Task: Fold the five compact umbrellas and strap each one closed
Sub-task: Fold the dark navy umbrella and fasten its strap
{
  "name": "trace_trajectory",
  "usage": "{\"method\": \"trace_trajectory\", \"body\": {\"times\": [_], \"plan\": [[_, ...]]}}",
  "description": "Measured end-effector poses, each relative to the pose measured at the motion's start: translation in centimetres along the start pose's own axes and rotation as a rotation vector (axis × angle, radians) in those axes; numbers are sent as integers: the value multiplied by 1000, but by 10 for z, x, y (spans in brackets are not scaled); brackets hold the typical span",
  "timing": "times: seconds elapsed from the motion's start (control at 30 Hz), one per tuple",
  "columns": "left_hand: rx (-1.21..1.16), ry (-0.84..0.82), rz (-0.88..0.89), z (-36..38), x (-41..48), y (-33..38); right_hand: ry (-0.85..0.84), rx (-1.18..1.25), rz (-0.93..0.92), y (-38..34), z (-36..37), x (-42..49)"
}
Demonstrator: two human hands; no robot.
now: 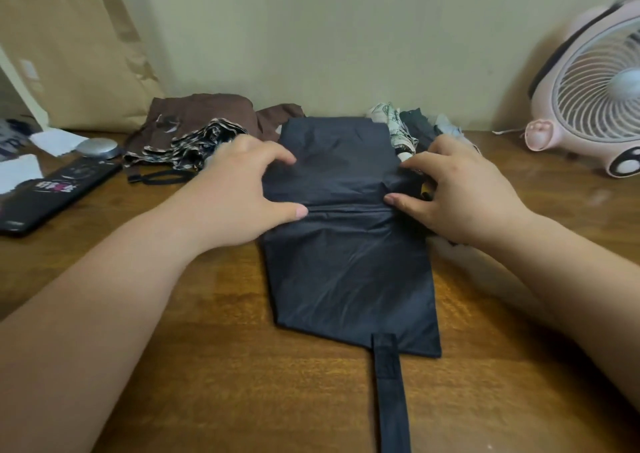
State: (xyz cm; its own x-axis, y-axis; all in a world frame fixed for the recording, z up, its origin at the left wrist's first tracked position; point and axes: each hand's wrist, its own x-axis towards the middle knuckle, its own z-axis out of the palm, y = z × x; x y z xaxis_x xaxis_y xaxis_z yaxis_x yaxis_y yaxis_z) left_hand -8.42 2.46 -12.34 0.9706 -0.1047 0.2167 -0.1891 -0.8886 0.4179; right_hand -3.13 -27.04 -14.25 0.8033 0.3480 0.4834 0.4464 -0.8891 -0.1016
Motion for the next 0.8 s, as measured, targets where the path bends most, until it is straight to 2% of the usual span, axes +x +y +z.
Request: {"method": "trace_trajectory", "body": {"times": [0.1, 0.17, 0.23, 0.3, 0.33, 0.4, 0.43, 0.53, 0.67, 0.8], "plan": [[2, 89, -198, -33, -7, 13, -124, -1, 163, -14, -18, -8], [-42, 11, -244, -48, -24, 20, -116, 14, 251, -23, -32, -25], [-132, -150, -288, -47, -53, 24, -102, 110, 354, -35, -46, -52], [-312, -266, -359, -32, -84, 28, -154, 298, 474, -49, -56, -80], [-477, -277, -416, -23, -95, 29, -211, 383, 514, -56, -59, -93], [-805, -218, -542, -5, -107, 32, -302, 509, 551, -68, -59, -110], [-888, -176, -574, 1, -110, 33, -294, 567, 558, -73, -59, -116], [-986, -74, -560, 12, -115, 40, -234, 711, 572, -82, -61, -125], [-936, 29, -493, 18, -120, 44, -136, 880, 594, -88, -66, -135], [-944, -114, -455, 16, -120, 47, -274, 911, 545, -90, -75, -139]]}}
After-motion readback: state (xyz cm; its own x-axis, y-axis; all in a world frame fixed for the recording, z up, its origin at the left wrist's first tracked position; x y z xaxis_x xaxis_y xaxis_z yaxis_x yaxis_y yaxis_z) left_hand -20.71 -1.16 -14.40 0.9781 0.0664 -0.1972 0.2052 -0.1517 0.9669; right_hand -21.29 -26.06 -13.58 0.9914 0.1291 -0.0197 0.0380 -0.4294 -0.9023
